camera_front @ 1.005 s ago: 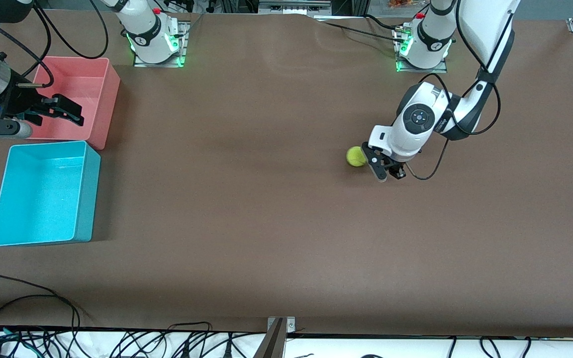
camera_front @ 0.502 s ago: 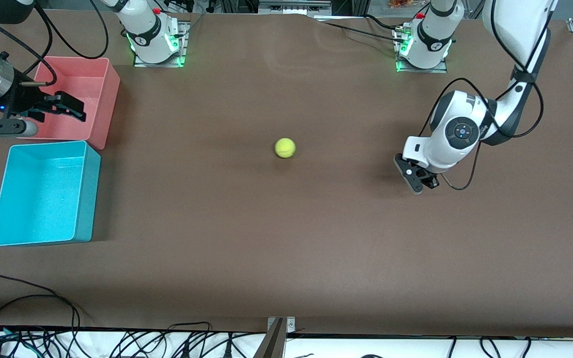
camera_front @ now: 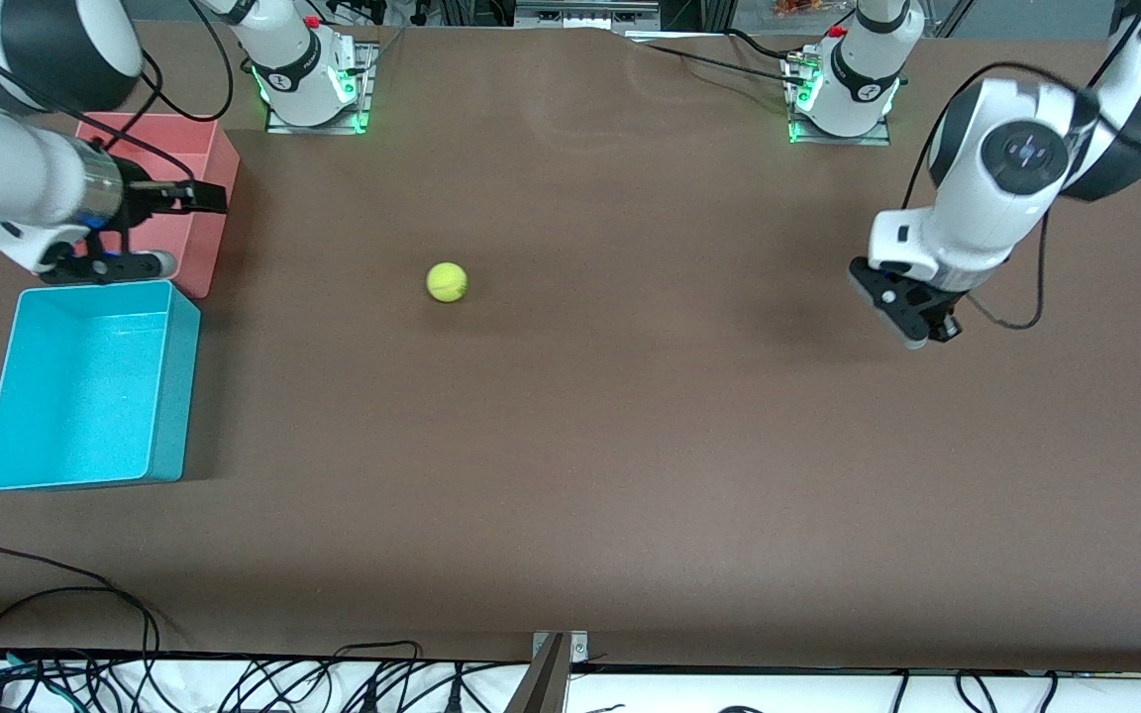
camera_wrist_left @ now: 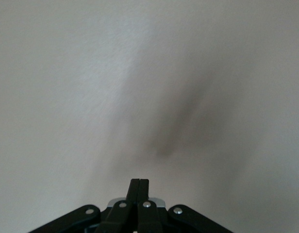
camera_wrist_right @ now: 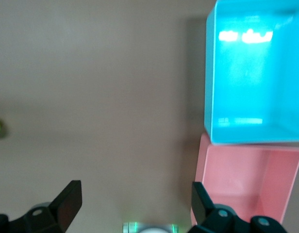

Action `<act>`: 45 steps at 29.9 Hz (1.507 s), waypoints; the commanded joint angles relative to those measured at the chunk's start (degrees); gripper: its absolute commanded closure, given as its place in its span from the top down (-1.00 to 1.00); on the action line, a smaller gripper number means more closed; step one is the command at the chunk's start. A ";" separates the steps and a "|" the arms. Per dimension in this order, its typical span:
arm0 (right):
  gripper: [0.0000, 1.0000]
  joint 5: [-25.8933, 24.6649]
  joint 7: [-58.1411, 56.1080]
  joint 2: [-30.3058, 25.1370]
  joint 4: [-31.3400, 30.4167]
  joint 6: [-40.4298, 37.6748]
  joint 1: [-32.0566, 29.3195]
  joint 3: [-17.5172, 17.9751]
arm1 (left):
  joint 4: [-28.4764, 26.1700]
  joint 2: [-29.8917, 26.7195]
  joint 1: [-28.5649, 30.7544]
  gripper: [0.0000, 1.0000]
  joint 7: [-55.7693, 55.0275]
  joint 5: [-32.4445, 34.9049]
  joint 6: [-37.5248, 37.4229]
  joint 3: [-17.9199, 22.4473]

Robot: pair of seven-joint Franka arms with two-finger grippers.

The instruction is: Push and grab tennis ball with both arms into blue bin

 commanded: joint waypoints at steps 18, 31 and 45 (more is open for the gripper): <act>1.00 0.44 -0.77 -0.96 -33.09 32.18 0.08 3.65 | 8.33 -13.78 -0.72 -1.00 -13.56 -5.93 -18.04 4.28; 1.00 -4.04 -4.72 3.88 -33.80 36.41 -0.62 2.51 | 18.54 -13.34 -0.81 -1.00 -25.08 -9.53 -32.20 4.45; 1.00 -9.74 -4.72 4.76 -33.53 37.11 -1.58 1.89 | 20.04 -11.76 -0.81 -1.00 -30.27 -14.99 -35.37 8.58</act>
